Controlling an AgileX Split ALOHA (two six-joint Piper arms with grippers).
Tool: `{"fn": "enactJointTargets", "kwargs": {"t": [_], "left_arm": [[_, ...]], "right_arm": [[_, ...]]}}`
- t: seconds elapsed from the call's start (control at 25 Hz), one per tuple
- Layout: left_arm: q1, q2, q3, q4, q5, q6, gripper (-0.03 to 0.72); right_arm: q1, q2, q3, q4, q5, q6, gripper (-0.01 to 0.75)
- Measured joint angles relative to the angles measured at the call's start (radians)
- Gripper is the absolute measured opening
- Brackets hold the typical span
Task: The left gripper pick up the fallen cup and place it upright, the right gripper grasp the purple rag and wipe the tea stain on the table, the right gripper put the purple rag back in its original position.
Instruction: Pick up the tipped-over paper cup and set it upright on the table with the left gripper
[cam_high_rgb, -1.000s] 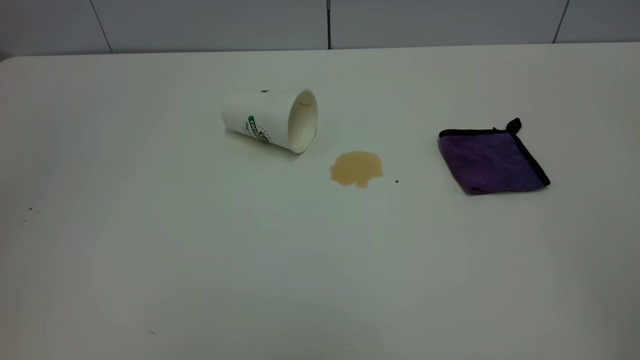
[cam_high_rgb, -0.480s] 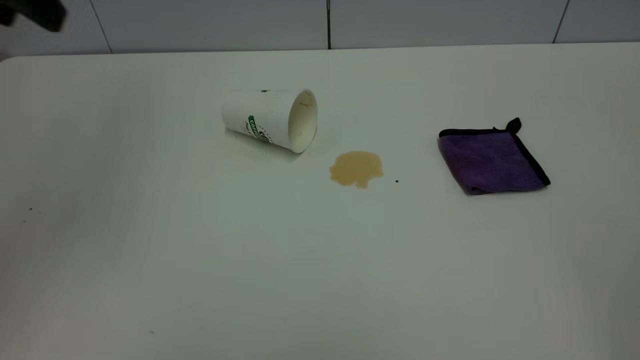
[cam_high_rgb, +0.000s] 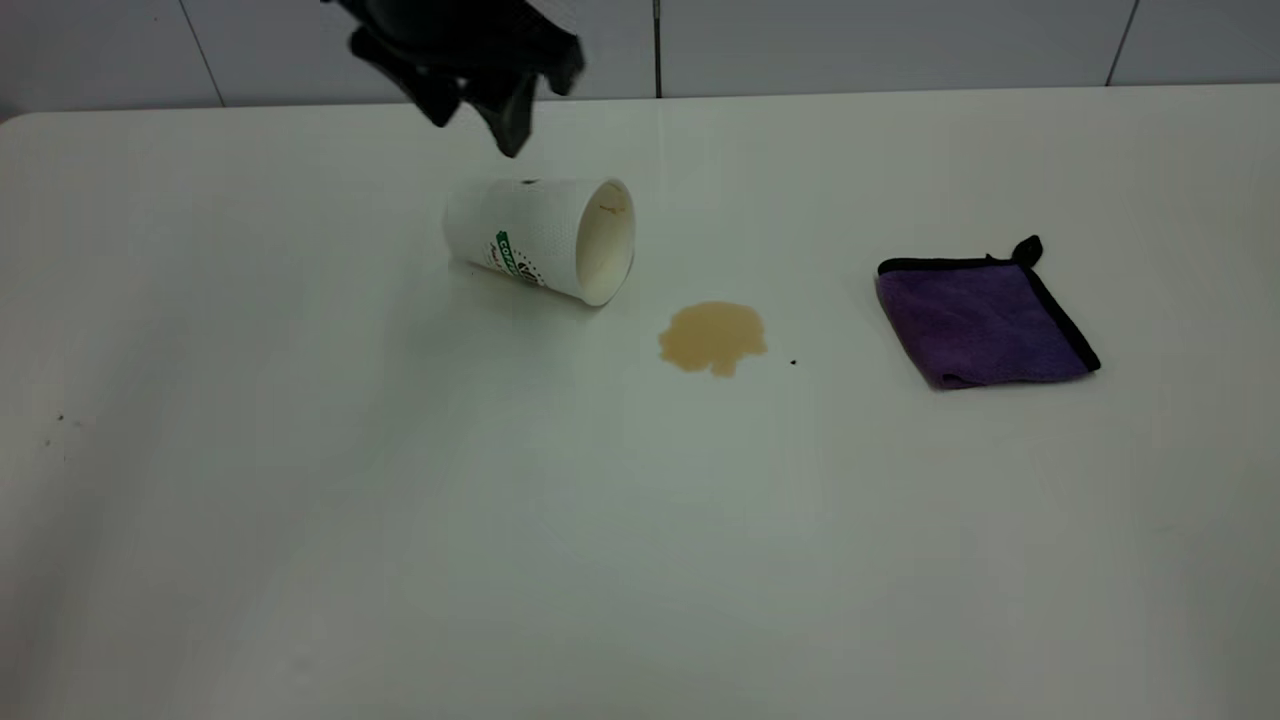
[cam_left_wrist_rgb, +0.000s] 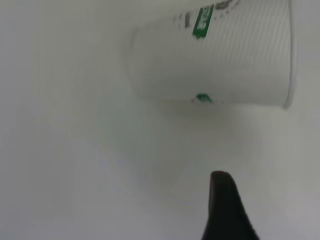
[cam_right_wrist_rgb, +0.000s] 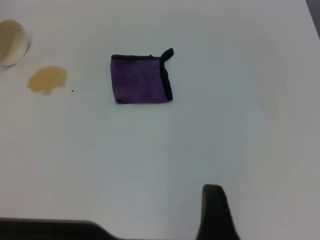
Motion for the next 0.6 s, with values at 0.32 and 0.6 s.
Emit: {"fn": "enactJointTargets", "kwargs": {"t": [0.32, 0.6], "left_arm": [[-0.134, 0.297, -0.353, 0.272, 0.116, -0.213, 0.497], [-0.178, 0.38, -0.415, 0.431, 0.184, -0.372, 0.497]], "right_arm": [[0.0, 0.0, 0.0, 0.0, 0.0, 0.0, 0.544], [0.0, 0.0, 0.0, 0.0, 0.0, 0.0, 0.544]]}}
